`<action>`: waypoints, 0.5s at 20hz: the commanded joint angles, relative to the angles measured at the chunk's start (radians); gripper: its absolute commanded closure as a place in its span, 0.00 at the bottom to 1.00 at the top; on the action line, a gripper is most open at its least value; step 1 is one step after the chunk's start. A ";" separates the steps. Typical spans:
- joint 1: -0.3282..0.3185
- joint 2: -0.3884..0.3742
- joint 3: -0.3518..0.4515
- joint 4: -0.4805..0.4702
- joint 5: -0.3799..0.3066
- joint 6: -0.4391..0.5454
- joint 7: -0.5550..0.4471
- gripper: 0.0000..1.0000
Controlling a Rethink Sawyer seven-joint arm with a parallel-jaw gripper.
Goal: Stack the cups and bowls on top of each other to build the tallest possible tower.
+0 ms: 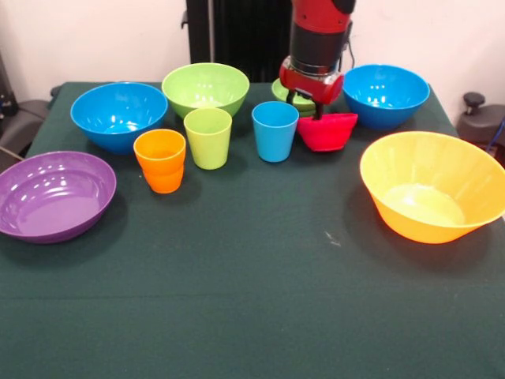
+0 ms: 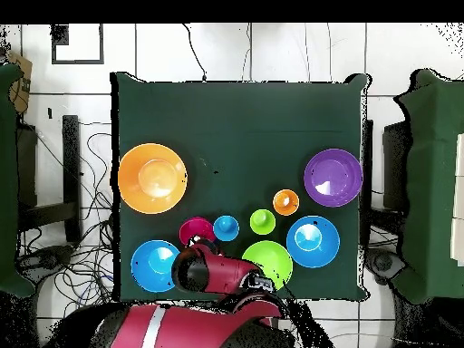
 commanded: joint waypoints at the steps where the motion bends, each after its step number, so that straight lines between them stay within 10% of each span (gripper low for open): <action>1: -0.006 -0.056 0.111 -0.017 0.016 0.026 0.142 0.00; 10: -0.048 -0.113 0.138 -0.011 0.024 0.080 0.134 0.00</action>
